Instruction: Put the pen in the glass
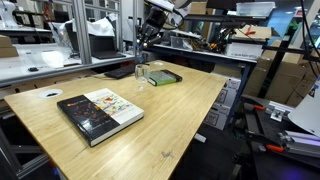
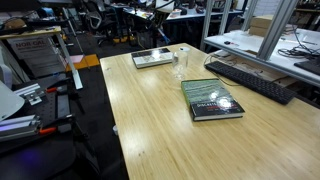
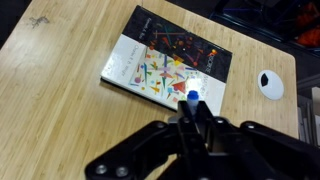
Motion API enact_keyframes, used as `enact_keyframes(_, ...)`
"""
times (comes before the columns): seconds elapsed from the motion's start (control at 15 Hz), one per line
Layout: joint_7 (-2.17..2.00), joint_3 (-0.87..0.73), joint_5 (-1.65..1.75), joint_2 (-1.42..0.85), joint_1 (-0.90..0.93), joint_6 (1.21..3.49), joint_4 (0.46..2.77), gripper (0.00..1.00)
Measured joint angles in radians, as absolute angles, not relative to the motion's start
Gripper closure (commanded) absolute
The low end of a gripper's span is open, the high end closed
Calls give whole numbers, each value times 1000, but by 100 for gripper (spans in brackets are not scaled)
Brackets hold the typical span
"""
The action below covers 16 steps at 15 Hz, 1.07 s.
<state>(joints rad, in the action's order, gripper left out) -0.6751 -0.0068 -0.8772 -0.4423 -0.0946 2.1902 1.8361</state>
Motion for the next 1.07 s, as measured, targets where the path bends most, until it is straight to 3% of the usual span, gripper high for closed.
enact_keyframes(1.07,-666,-46,-1058,-604,-117,2191,1715,97)
